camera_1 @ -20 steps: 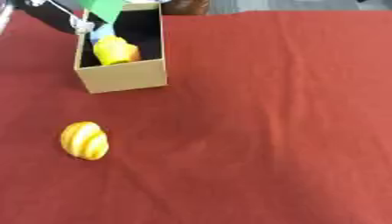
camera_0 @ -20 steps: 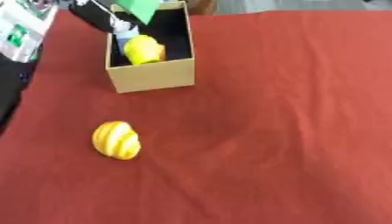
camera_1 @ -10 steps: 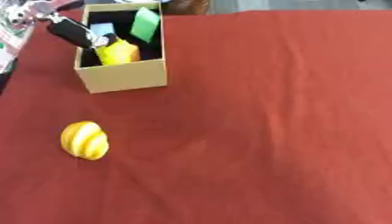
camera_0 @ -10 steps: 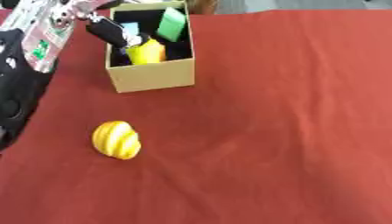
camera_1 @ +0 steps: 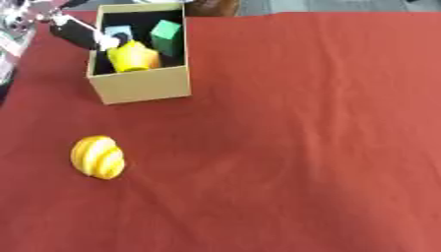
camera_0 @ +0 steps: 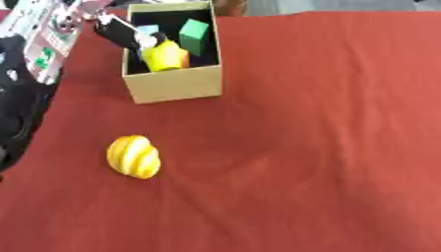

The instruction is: Pick up objects on the table and place them in the box.

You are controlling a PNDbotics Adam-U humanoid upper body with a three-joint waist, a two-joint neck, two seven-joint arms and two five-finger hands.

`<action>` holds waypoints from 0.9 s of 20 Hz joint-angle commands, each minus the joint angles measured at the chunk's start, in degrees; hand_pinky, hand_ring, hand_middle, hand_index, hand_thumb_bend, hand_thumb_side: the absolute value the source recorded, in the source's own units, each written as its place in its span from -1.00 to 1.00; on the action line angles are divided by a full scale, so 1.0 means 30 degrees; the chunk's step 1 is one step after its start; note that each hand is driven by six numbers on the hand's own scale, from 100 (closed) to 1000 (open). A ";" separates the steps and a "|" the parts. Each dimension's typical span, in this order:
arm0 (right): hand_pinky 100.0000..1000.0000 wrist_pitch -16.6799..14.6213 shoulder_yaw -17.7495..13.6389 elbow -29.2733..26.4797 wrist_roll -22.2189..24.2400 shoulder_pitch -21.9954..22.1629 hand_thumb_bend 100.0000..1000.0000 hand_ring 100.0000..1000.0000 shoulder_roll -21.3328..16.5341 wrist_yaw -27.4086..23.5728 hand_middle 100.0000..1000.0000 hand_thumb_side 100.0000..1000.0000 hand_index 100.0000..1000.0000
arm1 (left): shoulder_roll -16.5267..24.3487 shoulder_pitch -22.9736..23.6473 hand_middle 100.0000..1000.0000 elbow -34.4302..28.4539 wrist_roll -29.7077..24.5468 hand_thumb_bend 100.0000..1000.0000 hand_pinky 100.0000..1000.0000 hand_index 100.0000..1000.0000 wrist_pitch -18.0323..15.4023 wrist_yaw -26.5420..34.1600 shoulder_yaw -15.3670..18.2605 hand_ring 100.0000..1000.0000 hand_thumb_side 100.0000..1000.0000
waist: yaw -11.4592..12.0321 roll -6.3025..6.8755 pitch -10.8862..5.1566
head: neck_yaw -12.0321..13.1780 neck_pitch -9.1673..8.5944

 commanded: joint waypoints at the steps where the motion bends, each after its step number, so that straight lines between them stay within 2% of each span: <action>1: 0.82 -0.0003 -0.0281 -0.0298 -0.0114 -0.0074 -1.00 0.91 -0.0490 0.0065 0.28 0.57 0.59 | 0.1460 -0.0196 0.51 -0.1730 0.0405 -0.28 0.61 0.70 -0.0221 0.0926 -0.0025 0.56 -0.48 | 0.0070 0.0011 -0.0531 | -0.0155 0.0104; 5: 0.82 -0.0025 -0.0340 -0.0298 -0.0193 0.0028 -1.00 0.90 -0.0599 0.0150 0.28 0.57 0.59 | 0.2888 0.0547 0.51 -0.3554 0.0689 -0.30 0.61 0.70 -0.0919 0.2048 -0.0417 0.56 -0.44 | 0.0247 0.0062 -0.0574 | -0.0375 0.0149; 10: 0.82 -0.0039 -0.0378 -0.0298 -0.0274 0.0094 -1.00 0.90 -0.0679 0.0233 0.28 0.57 0.59 | 0.4803 0.2260 0.50 -0.5779 0.0873 -0.36 0.60 0.69 -0.1930 0.3417 -0.0856 0.55 -0.41 | 0.0411 0.0074 -0.0586 | -0.0578 0.0210; 13: 0.82 -0.0071 -0.0380 -0.0298 -0.0292 0.0080 -1.00 0.90 -0.0696 0.0257 0.28 0.57 0.59 | 0.5803 0.3474 0.49 -0.7115 0.0522 -0.35 0.59 0.69 -0.1832 0.4239 -0.1148 0.55 -0.32 | 0.0439 0.0061 -0.0564 | -0.0587 0.0148; 16: 0.82 -0.0074 -0.0402 -0.0298 -0.0325 0.0081 -1.00 0.90 -0.0683 0.0268 0.28 0.57 0.59 | 0.6623 0.4696 0.48 -0.8492 0.0146 -0.34 0.59 0.68 -0.1388 0.5085 -0.1382 0.54 -0.27 | 0.0422 0.0028 -0.0511 | -0.0596 0.0095; 18: 0.82 -0.0104 -0.0412 -0.0298 -0.0331 0.0058 -1.00 0.90 -0.0681 0.0271 0.28 0.57 0.59 | 0.7129 0.5410 0.50 -0.9399 -0.0179 -0.32 0.59 0.70 -0.1055 0.5644 -0.1728 0.56 -0.17 | 0.0397 0.0015 -0.0467 | -0.0584 0.0072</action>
